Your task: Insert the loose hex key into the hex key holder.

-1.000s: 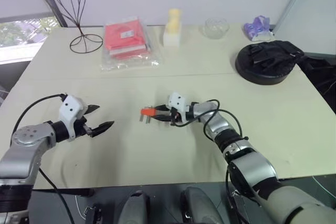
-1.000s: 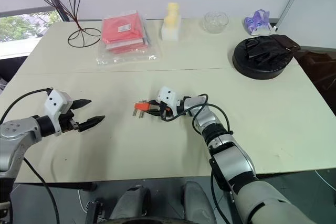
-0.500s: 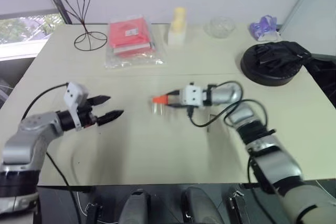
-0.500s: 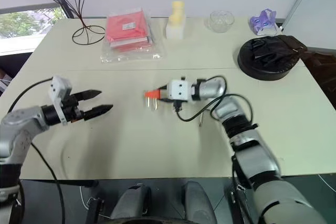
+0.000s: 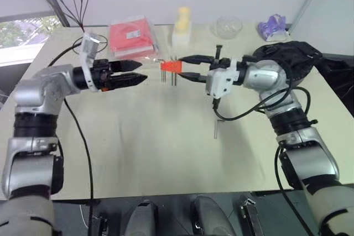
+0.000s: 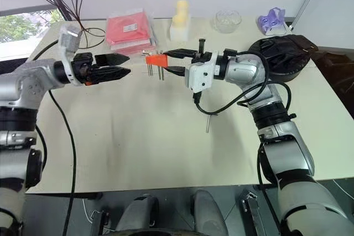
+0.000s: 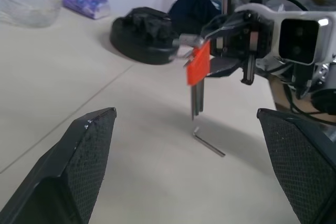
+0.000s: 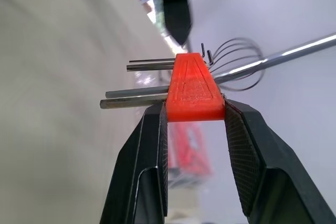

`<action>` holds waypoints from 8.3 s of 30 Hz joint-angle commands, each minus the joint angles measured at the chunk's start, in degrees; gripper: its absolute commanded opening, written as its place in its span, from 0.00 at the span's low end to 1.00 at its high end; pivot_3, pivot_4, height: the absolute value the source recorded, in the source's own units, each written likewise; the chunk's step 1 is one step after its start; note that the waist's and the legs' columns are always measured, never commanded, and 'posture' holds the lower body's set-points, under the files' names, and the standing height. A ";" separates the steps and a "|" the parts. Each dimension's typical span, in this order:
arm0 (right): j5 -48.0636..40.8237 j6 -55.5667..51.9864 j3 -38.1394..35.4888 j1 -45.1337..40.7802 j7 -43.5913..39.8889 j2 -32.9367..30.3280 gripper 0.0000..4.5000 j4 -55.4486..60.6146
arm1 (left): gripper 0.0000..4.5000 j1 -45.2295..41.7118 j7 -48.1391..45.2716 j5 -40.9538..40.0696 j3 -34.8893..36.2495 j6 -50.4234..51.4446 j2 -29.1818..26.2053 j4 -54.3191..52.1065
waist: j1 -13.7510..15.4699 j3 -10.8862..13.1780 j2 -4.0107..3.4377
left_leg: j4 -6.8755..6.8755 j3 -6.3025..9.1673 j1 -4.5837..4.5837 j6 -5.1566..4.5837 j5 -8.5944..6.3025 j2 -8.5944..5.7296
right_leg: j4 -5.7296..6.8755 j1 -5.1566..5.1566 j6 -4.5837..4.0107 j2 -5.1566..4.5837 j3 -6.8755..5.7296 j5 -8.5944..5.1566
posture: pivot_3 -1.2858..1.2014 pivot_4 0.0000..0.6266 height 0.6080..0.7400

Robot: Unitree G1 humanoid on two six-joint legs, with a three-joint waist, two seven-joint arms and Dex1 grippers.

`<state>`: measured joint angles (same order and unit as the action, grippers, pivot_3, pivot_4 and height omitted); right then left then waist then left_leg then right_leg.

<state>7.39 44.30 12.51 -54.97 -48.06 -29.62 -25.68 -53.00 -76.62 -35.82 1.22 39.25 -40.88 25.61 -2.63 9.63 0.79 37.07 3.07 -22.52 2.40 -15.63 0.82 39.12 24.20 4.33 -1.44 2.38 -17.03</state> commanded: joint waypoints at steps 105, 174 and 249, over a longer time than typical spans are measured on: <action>-29.97 -123.22 -3.17 25.44 25.91 3.96 0.20 31.48 | 0.05 27.25 29.07 5.60 1.92 -10.00 19.96 -35.76 | 0.07 -0.21 0.26 | 0.04 0.24 0.81 -0.56 -0.31 -0.01 | -0.17 -0.92 0.02 0.00 0.13 -0.01 | 0.52 0.24 1.00; -44.18 -76.31 -17.56 10.52 22.30 22.55 0.01 37.12 | 0.05 -7.55 -1.97 6.04 -0.20 -5.30 14.29 0.66 | 0.03 -0.07 -0.33 | 0.11 0.37 -0.39 -0.32 -0.17 -0.12 | -0.04 0.24 0.09 -0.05 0.09 -0.03 | 0.52 0.24 1.00; -43.49 -70.98 -17.52 9.79 23.76 24.54 0.01 34.57 | 0.05 -6.97 4.22 3.82 2.08 -5.54 18.66 1.20 | 0.03 -0.08 -0.34 | 0.13 0.36 -0.40 -0.13 -0.06 -0.12 | 0.02 0.25 0.09 -0.04 0.10 -0.03 | 0.52 0.24 1.00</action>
<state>-35.18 -27.58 -4.83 -43.97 -24.03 -5.37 6.94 -58.80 -72.40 -31.65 1.92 34.49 -21.83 27.14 -2.60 9.55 0.45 37.21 3.44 -22.92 2.27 -15.69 0.70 39.13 24.45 4.43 -1.49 2.47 -17.05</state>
